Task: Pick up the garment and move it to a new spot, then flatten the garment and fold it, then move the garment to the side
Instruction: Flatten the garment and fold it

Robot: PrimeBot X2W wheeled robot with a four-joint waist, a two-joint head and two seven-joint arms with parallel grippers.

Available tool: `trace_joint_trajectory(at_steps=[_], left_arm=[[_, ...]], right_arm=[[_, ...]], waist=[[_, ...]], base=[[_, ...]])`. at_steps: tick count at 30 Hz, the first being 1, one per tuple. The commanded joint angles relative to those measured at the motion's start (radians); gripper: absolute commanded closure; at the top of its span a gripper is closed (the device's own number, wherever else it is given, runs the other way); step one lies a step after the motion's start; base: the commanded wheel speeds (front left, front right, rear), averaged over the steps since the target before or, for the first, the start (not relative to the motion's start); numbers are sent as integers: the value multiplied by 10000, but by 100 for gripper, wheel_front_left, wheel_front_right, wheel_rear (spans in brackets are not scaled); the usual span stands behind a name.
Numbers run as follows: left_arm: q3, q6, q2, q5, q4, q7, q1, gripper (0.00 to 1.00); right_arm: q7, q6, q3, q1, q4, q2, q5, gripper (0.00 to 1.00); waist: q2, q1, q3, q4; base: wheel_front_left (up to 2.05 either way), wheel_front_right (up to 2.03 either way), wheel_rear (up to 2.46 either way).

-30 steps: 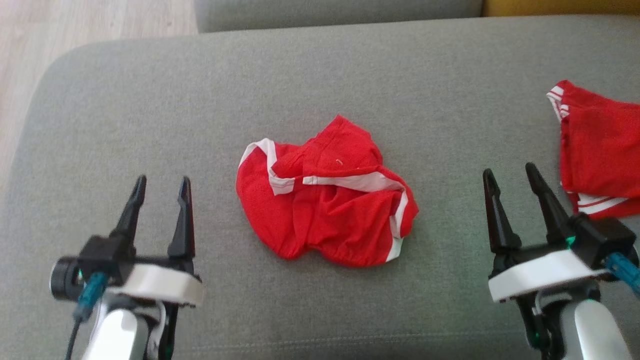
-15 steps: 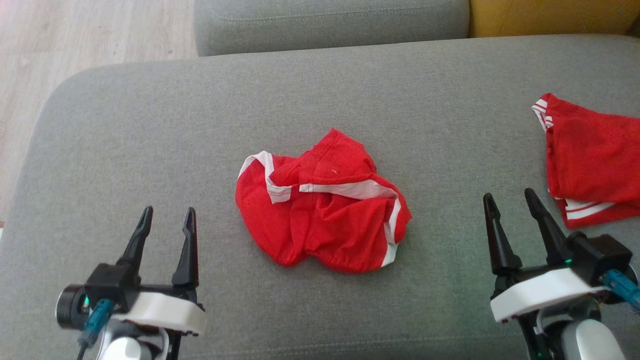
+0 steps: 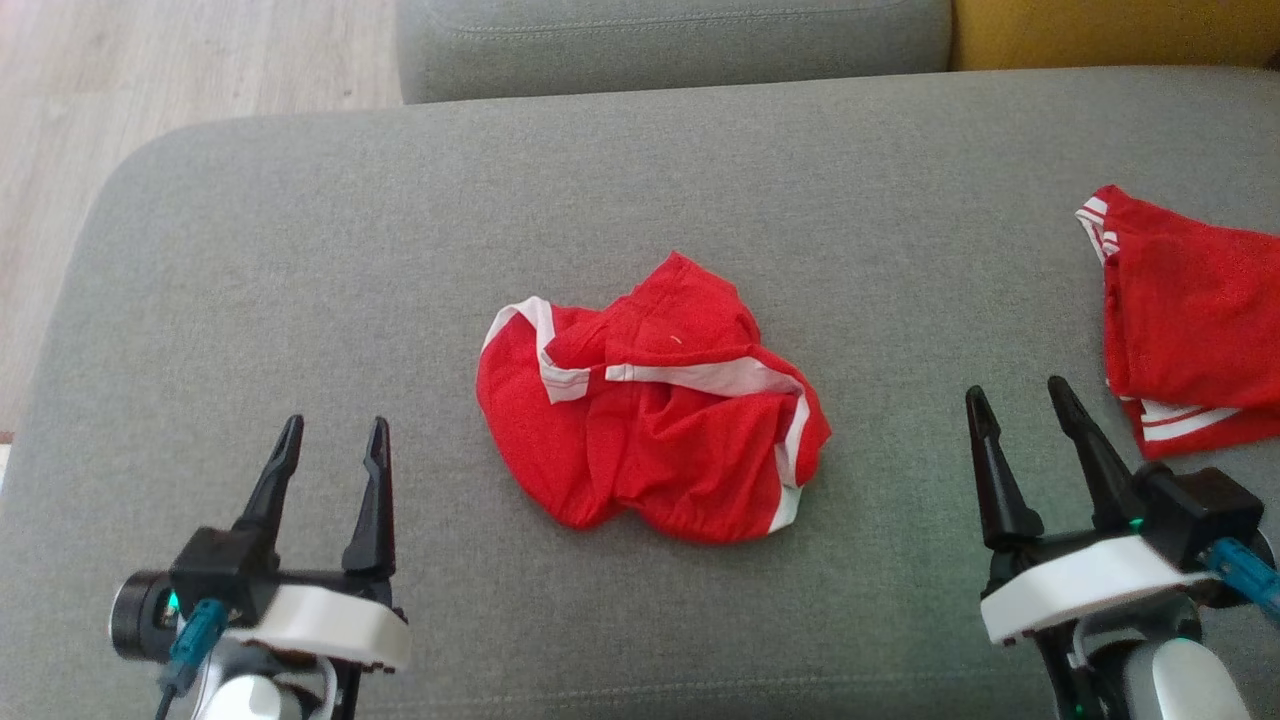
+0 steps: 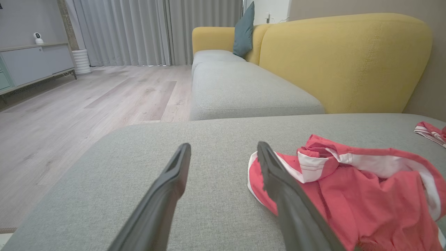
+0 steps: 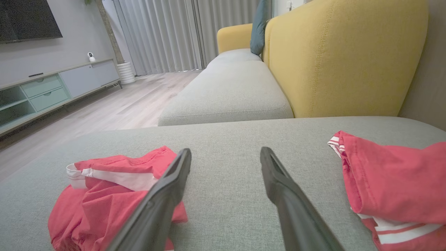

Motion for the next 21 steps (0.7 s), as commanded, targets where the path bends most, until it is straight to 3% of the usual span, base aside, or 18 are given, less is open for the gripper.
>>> trace_joint_trajectory(at_steps=[1,10,21], left_arm=[[393,-35,51,54,-287,-91,-450,0],[426,-88,-44,134,-288,-91,-481,0],[207,-370,-241,377,-274,-91,-1366,0]], right_arm=[[33,-7,249,-215,-372,-42,78,0],[23,-7,403,-330,-353,-41,122,0],[1600,-7,3578,-3061,1136,-796,969,0]], waist=[[0,0,-4,-1],[0,0,69,28],[0,0,916,617]], base=[[0,0,0],[0,0,0],[0,0,0]])
